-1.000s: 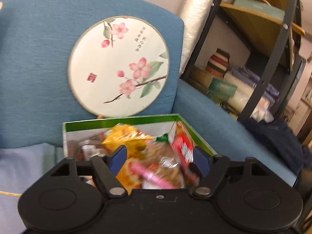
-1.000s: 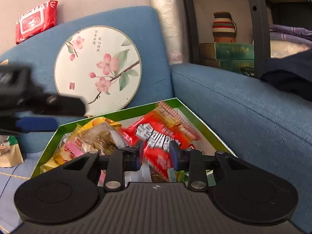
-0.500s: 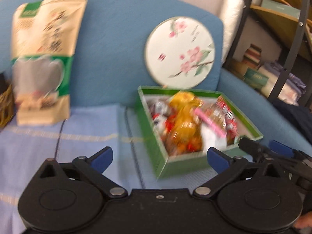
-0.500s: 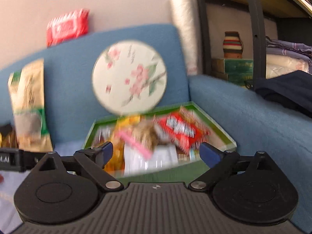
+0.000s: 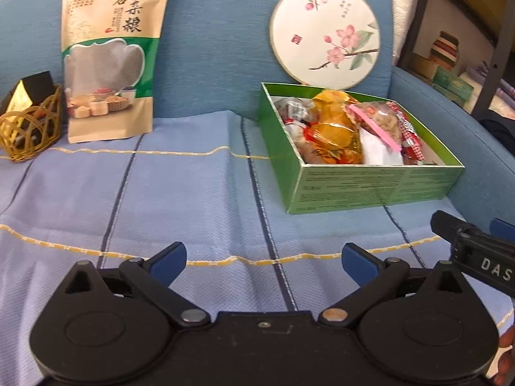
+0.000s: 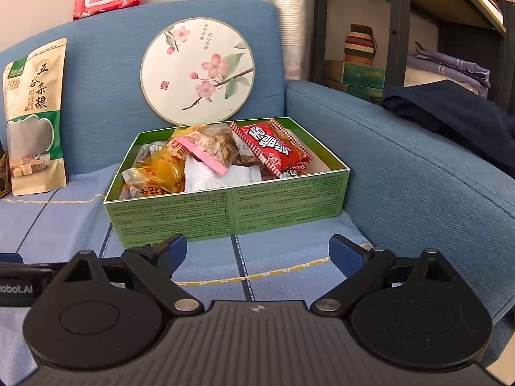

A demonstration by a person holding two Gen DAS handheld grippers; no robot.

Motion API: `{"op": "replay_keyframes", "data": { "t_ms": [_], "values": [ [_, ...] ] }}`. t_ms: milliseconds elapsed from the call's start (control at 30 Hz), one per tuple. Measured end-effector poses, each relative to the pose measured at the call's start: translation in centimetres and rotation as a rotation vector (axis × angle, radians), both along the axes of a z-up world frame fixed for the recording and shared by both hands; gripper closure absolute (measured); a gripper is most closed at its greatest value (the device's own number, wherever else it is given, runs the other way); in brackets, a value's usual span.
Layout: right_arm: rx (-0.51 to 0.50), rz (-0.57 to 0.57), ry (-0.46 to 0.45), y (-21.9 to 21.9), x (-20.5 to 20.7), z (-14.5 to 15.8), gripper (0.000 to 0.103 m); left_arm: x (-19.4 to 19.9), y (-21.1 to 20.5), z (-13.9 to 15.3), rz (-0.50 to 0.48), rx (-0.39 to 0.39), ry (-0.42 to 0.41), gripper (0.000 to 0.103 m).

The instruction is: Organize snacks

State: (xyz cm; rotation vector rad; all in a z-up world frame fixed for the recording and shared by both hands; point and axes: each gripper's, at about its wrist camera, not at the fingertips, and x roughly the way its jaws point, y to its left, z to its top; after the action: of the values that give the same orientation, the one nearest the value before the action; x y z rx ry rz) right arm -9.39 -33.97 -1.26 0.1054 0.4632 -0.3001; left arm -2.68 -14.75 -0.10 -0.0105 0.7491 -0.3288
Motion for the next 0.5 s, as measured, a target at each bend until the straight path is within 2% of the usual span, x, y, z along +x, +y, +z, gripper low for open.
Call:
{"op": "replay_keyframes", "data": {
  "t_ms": [167, 500],
  "values": [
    [-0.026, -0.003, 0.003, 0.30, 0.02, -0.05, 0.000, -0.36, -0.13, 0.12, 0.009, 0.048, -0.034, 0.000],
    [-0.007, -0.005, 0.006, 0.36, 0.26, -0.09, 0.000, -0.74, 0.08, 0.13, 0.002, 0.044, -0.041, 0.000]
  ]
}}
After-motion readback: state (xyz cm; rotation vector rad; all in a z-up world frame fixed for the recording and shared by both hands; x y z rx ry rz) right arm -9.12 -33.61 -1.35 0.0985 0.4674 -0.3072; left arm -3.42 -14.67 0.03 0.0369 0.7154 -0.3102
